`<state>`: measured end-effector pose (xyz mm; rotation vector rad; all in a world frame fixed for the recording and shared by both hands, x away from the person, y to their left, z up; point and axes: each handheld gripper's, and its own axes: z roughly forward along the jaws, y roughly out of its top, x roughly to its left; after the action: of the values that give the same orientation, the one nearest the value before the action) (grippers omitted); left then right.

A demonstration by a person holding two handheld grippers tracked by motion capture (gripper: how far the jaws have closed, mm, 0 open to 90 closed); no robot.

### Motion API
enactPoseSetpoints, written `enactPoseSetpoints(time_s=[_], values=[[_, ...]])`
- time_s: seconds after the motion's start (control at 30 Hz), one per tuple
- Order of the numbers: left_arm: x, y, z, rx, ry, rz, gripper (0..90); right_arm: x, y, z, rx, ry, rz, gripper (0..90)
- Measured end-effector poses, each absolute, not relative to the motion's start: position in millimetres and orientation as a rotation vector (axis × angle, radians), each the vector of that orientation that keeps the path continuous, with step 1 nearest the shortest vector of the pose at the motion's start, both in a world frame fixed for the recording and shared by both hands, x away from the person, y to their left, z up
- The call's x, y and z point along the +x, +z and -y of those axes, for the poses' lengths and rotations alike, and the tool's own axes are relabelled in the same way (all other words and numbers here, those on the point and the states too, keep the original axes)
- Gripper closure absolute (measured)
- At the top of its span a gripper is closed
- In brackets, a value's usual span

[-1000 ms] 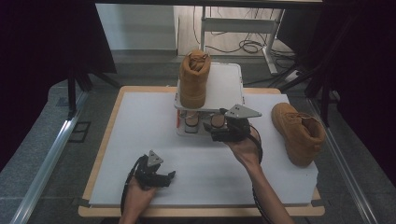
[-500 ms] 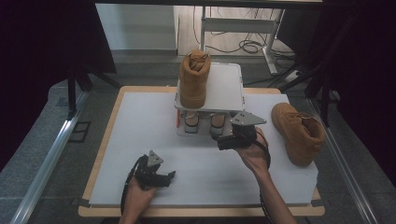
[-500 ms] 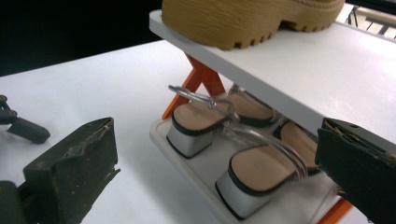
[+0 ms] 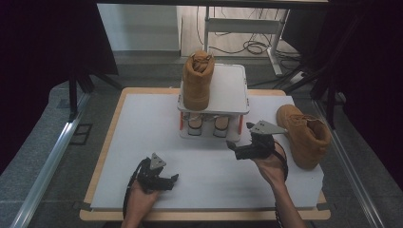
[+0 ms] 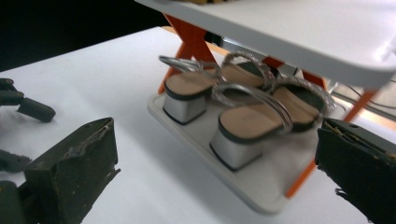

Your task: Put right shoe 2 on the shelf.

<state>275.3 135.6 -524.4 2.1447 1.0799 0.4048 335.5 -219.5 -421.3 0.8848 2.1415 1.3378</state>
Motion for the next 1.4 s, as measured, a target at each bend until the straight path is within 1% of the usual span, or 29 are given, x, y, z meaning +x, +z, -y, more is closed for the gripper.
enactPoseSetpoints(time_s=[0.5,1.0,1.4], values=[[275.3,-524.5,-135.4,2.141,0.406,-1.082,15.0,320.8,-433.7,258.9,1.018,1.349,-2.079,0.0],[275.2,-524.3,-135.6,2.145,0.404,-1.082,15.0,299.5,-449.3,300.2,1.168,1.304,-2.015,0.0],[275.2,-524.3,-135.6,2.145,0.404,-1.082,15.0,283.8,-459.9,325.4,1.255,1.245,-1.992,0.0]])
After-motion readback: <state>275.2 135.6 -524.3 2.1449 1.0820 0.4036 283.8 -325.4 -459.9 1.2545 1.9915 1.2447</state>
